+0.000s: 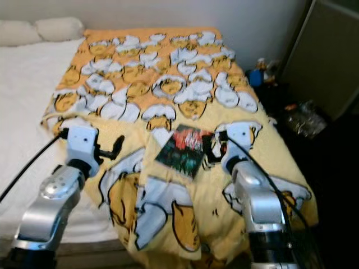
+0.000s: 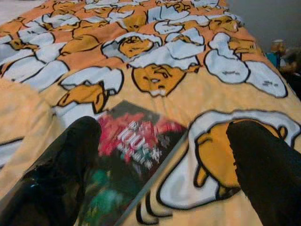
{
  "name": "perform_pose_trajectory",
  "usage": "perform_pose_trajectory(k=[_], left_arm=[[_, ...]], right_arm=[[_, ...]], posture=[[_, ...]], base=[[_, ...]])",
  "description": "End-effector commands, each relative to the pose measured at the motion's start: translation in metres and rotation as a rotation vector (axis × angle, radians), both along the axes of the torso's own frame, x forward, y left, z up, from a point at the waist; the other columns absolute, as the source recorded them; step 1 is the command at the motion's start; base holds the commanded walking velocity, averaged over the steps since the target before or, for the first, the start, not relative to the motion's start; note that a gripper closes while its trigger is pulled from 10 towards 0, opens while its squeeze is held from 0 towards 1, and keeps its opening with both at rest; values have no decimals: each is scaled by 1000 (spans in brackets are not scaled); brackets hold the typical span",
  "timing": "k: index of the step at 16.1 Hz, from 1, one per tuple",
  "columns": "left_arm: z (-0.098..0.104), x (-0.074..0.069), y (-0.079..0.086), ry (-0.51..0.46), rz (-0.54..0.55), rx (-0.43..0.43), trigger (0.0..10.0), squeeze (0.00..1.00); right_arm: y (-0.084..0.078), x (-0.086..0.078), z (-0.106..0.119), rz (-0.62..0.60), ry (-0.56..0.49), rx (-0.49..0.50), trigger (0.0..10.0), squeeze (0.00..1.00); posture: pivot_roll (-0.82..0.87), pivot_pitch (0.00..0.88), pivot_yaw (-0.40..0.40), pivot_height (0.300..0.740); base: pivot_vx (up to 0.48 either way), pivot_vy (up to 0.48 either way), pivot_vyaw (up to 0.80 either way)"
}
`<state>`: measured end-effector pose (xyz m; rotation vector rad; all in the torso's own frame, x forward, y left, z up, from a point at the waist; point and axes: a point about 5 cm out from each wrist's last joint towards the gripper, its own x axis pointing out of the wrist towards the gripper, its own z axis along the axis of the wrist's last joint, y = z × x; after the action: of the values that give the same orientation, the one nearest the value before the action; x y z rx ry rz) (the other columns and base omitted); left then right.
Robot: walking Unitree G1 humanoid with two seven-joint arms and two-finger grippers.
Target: Clean up the room
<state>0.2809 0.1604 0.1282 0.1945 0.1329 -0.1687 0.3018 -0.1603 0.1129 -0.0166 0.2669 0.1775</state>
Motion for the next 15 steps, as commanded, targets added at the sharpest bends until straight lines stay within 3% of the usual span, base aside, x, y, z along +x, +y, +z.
perform_pose_trajectory(k=[1, 2, 3, 5, 6, 9, 13, 15], left_arm=[[-1, 1, 8, 37, 10, 3, 10000, 843], [-1, 1, 8, 45, -2, -3, 10000, 804], [-1, 1, 7, 53, -26, -1, 10000, 796], [0, -1, 4, 62, -78, 0, 10000, 784], [1, -2, 1, 79, -135, -1, 10000, 776], [3, -9, -4, 153, -313, 15, 10000, 745], [2, -13, -6, 243, -398, 20, 10000, 741], [3, -15, -7, 264, -428, 39, 10000, 737]], right_arm=[[7, 1, -4, -5, 95, 13, 10000, 0], [5, 2, -8, -23, 166, 21, 10000, 0], [4, 2, -11, -25, 223, 96, 10000, 0], [2, 3, -13, -28, 253, 135, 10000, 55], [1, 5, -15, -16, 287, 143, 10000, 1000], [-4, 11, -22, 2, 445, 220, 10000, 1000], [-16, 17, -36, -62, 581, 368, 10000, 1000], [-21, 17, -46, -93, 641, 390, 10000, 1000]], posture=[[-149, 0, 30, 740], [-150, 0, 33, 740], [-146, 0, 35, 740], [-142, 0, 35, 740], [-132, 0, 37, 740], [-121, 0, 37, 740], [-119, 0, 37, 740], [-118, 0, 35, 740]], base=[[300, 0, 0], [0, 0, 0], [0, 0, 0], [0, 0, 0], [0, 0, 0], [0, 0, 0], [0, 0, 0], [0, 0, 0]])
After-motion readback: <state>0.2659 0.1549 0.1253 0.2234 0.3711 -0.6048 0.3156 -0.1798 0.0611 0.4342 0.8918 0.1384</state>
